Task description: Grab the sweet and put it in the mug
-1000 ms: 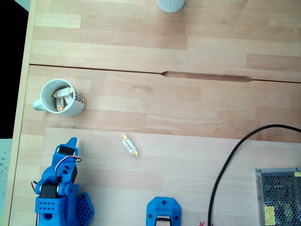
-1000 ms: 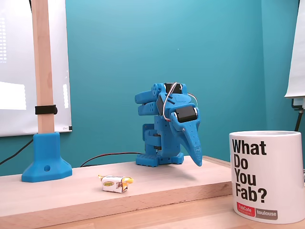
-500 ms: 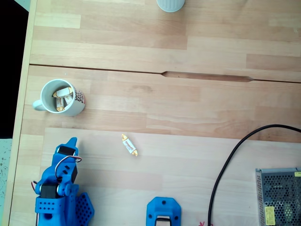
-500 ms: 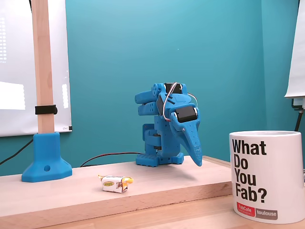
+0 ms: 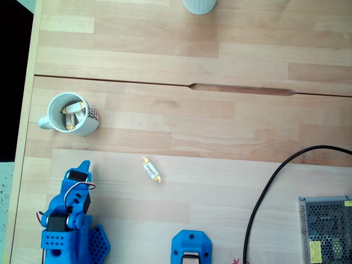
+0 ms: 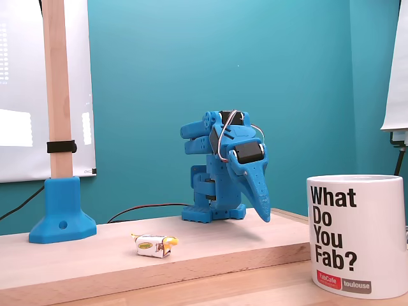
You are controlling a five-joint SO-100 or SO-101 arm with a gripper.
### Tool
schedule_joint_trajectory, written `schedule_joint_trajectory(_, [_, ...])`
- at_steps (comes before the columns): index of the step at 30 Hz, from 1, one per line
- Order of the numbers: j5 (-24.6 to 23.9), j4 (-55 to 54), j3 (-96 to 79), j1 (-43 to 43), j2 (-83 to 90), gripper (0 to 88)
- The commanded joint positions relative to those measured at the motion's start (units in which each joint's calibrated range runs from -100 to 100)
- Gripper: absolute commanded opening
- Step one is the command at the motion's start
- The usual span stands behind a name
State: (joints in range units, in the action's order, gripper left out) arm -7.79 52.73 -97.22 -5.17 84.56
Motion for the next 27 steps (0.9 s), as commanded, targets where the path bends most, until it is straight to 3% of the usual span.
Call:
schedule_joint_trajectory(1, [0.0, 0.1, 3.2, 0.3, 0.7, 3.6])
schedule_joint_trajectory(27, [0.0, -0.6, 7.7, 0.4, -2.5, 3.7])
